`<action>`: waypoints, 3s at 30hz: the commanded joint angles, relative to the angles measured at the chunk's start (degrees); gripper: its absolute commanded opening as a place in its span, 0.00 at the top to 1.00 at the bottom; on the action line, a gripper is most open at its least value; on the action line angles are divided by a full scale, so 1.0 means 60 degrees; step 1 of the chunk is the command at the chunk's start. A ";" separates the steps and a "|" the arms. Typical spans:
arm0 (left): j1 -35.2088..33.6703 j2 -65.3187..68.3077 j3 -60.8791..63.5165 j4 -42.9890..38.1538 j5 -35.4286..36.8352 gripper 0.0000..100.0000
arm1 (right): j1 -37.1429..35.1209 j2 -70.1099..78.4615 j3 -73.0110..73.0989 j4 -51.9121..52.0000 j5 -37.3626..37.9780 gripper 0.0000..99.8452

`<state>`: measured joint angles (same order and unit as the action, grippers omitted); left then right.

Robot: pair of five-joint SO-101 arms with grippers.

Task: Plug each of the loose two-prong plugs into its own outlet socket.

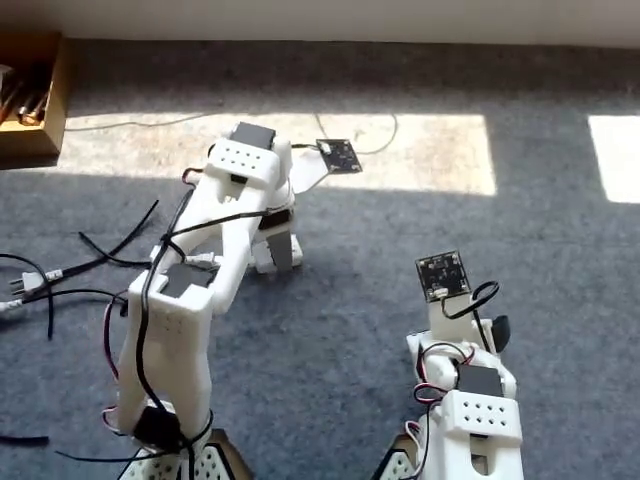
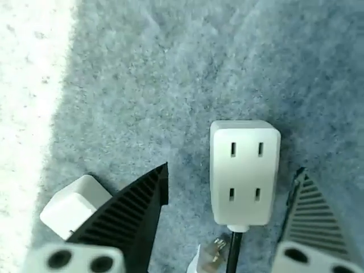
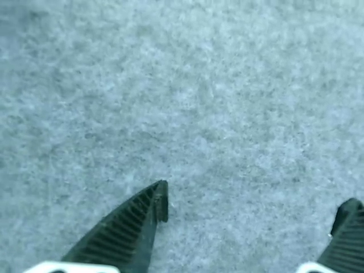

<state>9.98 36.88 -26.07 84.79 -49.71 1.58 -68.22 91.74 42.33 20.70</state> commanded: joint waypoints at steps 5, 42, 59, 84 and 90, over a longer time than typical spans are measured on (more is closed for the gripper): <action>-0.0593 0.0886 -0.2044 0.0659 -0.0029 0.66 | -0.0081 -0.0125 -0.0037 -0.0125 0.0147 0.57; 0.3802 -0.1663 0.2000 0.1744 0.0718 1.00 | 0.0593 -0.0125 -0.0110 -0.0183 0.0176 0.57; 0.0725 -1.1656 1.2637 -0.0762 -0.2813 1.00 | 0.0212 -0.0125 -0.0095 -0.0183 0.0176 0.57; -0.2806 -0.9839 0.6220 0.2593 -0.4249 1.00 | 0.0139 -0.0110 -0.0095 -0.0168 0.0132 0.57; 0.0828 -0.9751 1.0410 -0.0088 -0.2198 1.00 | 0.0183 -0.0110 -0.0095 -0.0168 0.0132 0.57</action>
<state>4.97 -21.76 25.36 92.70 -67.30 2.81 -68.22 91.74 42.15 20.88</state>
